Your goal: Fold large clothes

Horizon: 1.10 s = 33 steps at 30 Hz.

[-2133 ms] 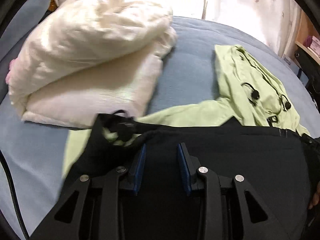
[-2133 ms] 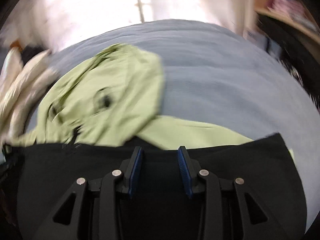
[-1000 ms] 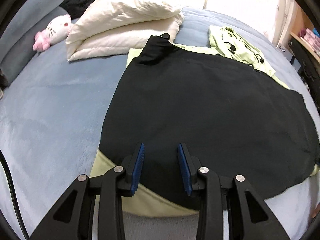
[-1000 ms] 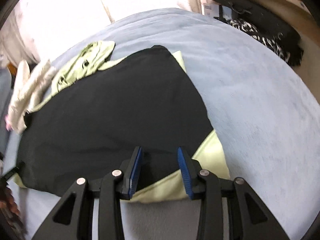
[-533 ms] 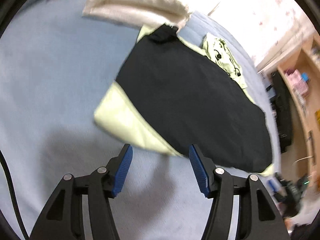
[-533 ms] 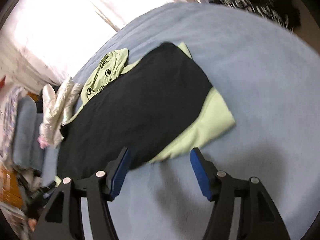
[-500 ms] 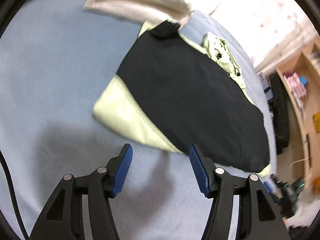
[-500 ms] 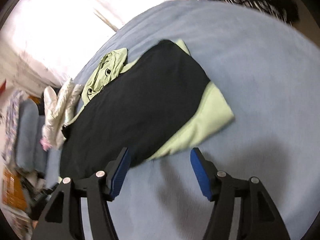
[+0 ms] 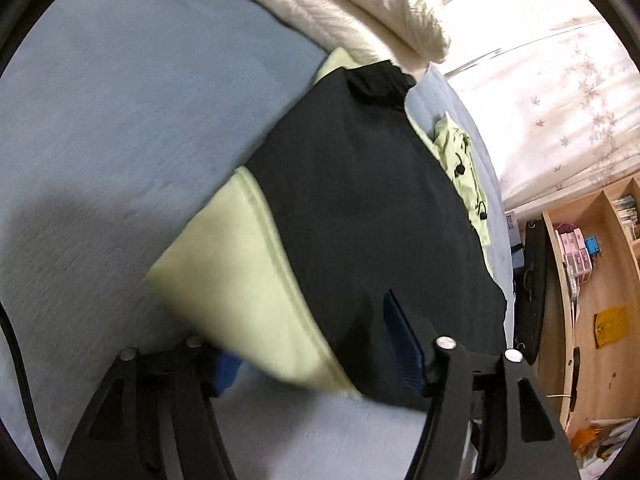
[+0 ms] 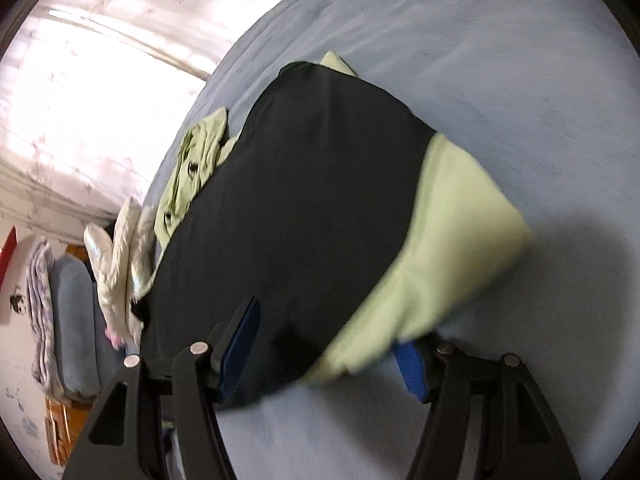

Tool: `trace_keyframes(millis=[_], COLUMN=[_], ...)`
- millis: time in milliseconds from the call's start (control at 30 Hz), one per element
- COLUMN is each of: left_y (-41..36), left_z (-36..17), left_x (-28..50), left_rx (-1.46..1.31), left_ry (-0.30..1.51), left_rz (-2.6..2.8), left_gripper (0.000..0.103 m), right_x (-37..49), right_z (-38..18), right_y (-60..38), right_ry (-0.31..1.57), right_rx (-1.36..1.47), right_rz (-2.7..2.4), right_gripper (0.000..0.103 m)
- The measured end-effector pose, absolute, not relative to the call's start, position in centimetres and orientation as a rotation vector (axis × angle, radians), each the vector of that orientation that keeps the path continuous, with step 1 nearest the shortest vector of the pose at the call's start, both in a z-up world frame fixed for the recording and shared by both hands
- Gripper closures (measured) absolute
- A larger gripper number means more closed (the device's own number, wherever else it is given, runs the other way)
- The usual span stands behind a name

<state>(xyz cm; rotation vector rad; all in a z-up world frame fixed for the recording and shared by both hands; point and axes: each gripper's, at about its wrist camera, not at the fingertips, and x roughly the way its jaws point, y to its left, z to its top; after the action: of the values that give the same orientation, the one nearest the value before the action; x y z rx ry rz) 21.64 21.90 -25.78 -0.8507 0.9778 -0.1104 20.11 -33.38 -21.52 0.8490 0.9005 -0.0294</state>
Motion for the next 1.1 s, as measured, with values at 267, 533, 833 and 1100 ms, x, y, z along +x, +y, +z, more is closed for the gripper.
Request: trace_keyframes(millis=[267,533,833,1100], left_y=[20.4,18.7,20.3,22.6], left_z=[-24.2,-19.3,-17.8,-21.7], left_x=[24.5,21.9,17.8,18.5], left_rx=[-0.761,-0.671,-0.656,-0.683], left_ry=[0.858,0.758,0.855,1.028], left_rz=[-0.026,0.017,0.025,0.105], left_gripper=[0.096,0.099,0.098,0.069], right_x=[21.4,19.1,14.9,13.5], right_z=[-21.6,-17.5,-15.9,-19.6], right_y=[-33.1,-32.2,-32.7,-35.6], right_ry=[0.854,0.742,0.784,0.967], right_rx=[0.801,0.745,0.709,0.900], right_rz=[-0.052,-0.040,-0.050,-0.078], right_gripper=[0.090,0.097,0.098,0.078])
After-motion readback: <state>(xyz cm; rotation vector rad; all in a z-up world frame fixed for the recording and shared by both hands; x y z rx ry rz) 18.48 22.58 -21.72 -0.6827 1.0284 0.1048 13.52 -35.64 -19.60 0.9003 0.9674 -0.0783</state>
